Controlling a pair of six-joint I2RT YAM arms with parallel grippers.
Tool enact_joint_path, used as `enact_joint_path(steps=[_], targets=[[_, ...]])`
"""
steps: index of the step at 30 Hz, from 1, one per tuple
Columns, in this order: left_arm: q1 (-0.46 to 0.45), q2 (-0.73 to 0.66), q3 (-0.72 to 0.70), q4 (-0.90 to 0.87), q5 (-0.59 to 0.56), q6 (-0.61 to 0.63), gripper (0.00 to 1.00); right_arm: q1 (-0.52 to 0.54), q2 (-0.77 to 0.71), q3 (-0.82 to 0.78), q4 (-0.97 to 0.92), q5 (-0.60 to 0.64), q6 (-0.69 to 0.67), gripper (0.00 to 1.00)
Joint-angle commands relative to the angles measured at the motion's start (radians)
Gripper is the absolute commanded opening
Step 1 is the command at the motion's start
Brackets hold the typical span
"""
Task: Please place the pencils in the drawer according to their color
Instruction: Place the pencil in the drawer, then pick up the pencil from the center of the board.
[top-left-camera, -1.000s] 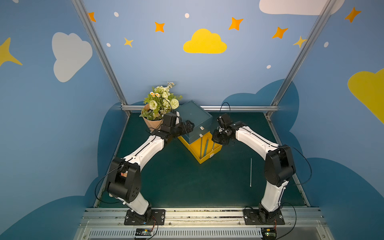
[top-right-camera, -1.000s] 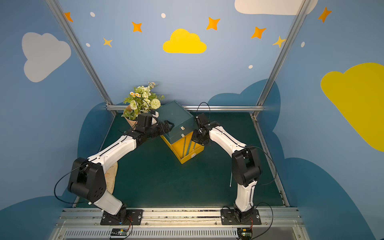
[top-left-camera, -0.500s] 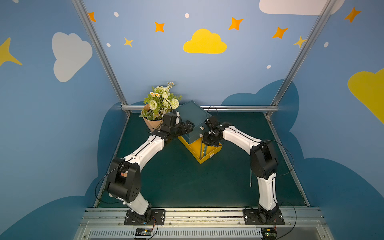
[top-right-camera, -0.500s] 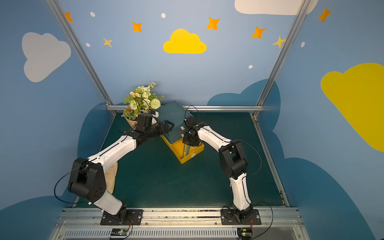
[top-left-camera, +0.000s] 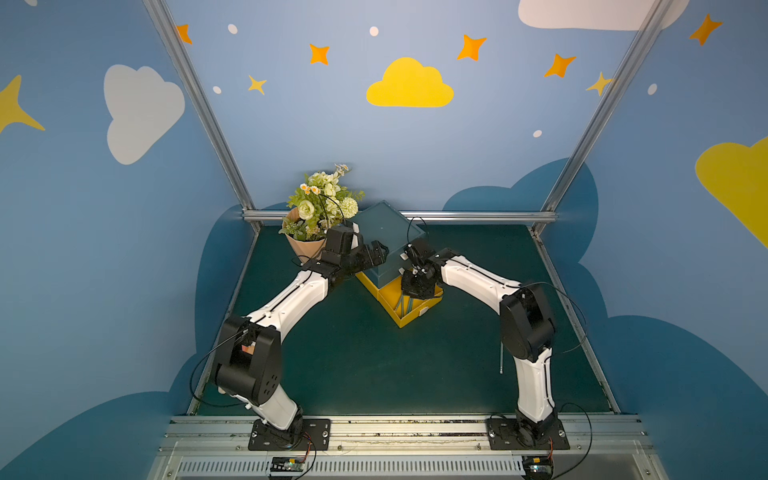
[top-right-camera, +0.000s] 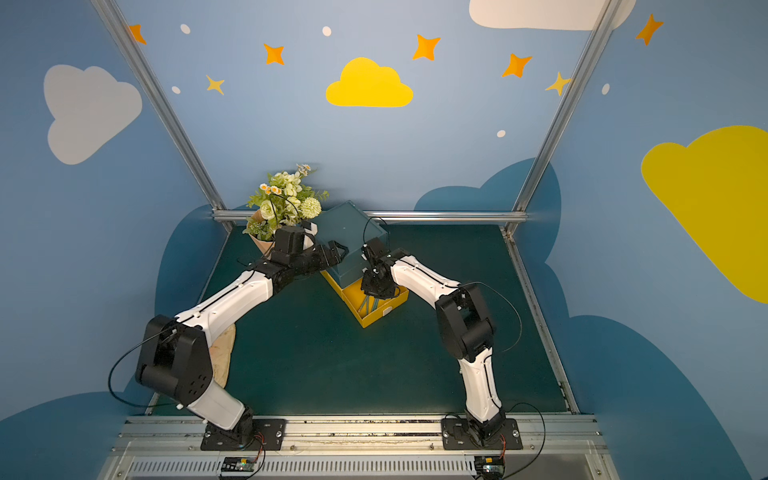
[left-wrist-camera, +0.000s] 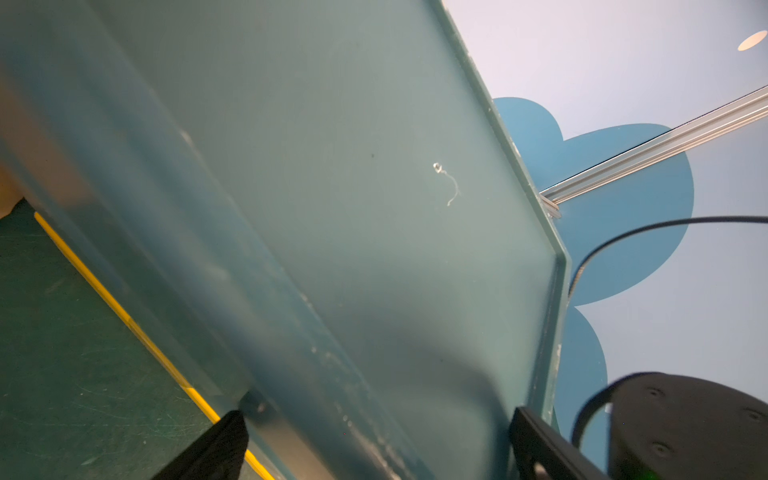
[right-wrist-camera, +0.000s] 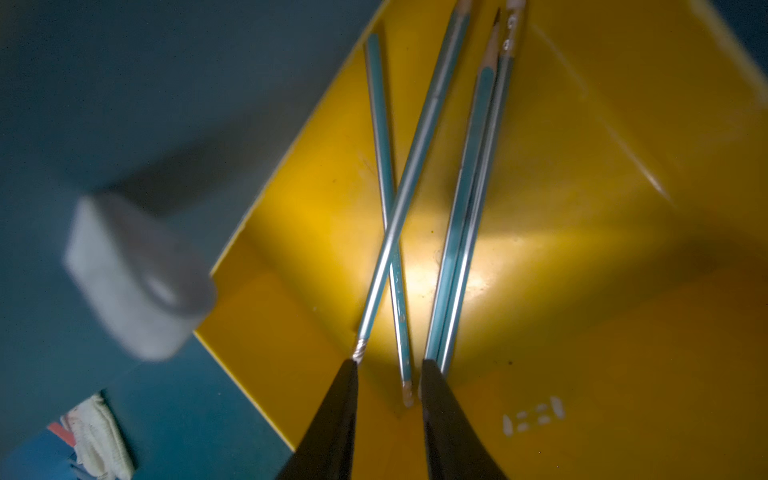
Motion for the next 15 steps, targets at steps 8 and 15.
enact_joint_path(steps=[8, 15], targets=[[-0.015, 0.059, -0.029, -0.154, -0.003, 0.047, 1.00, -0.090, -0.268, -0.199, -0.007, 0.060, -0.045, 0.31], [-0.017, 0.056, -0.026, -0.158, 0.004, 0.043, 1.00, -0.201, -0.407, -0.411, 0.001, 0.085, -0.050, 0.32]])
